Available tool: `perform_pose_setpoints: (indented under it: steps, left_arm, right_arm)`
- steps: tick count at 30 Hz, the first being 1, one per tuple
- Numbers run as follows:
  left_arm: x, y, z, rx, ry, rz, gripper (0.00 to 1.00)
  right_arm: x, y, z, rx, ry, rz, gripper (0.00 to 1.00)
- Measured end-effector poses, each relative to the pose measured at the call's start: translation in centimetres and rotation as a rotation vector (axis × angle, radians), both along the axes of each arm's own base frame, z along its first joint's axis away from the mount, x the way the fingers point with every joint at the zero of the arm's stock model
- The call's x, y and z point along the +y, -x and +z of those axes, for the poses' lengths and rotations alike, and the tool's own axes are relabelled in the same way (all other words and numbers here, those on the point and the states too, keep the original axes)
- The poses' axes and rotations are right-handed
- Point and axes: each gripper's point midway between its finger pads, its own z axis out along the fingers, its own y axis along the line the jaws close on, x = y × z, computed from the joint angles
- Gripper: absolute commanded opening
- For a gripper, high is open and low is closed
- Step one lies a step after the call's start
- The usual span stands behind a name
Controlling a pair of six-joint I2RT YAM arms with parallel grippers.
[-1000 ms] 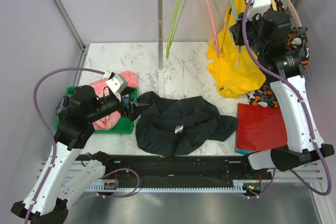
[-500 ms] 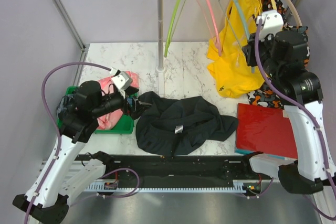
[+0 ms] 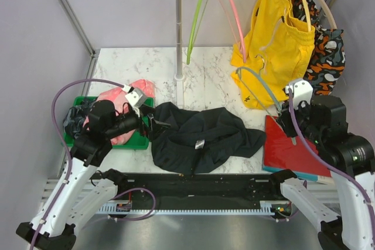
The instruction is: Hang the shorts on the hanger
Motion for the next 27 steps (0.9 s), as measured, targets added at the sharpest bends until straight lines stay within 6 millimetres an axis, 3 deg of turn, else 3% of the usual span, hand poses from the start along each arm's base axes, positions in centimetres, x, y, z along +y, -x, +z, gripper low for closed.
perform_pose_setpoints:
  steps: [4,10,13,19,24,26,27]
  left_arm:
    - [-0.1,0.7,-1.3,0.047,0.022,-0.007,1.00]
    - [0.0,1.5,-0.7,0.019,0.035,-0.018,1.00]
    - [-0.3,3.2,-0.5,-0.047,-0.005,-0.135,1.00]
    - [-0.5,4.5,-0.3,-0.144,-0.081,-0.268,1.00]
    - [-0.4,4.4,-0.6,-0.195,-0.137,-0.312,1.00]
    - [-0.4,4.6,-1.2,-0.204,-0.166,-0.343,1.00]
    - [-0.4,4.7,-1.6,-0.203,-0.179,-0.357,1.00]
  right_arm:
    - [1.8,2.3,0.2,-0.010,-0.041,0.153,0.00]
    - [4.7,4.9,0.2,-0.001,-0.017,0.476,0.00]
    - [6.3,6.0,0.2,-0.018,-0.006,0.656,0.00]
    - [9.0,6.2,0.4,-0.039,-0.041,0.894,0.00]
    - [10.1,5.5,0.3,-0.068,-0.029,1.023,0.13]
    - [10.4,5.6,0.3,-0.096,-0.019,1.062,0.24]
    - [10.5,5.8,0.3,-0.111,-0.016,1.081,0.22]
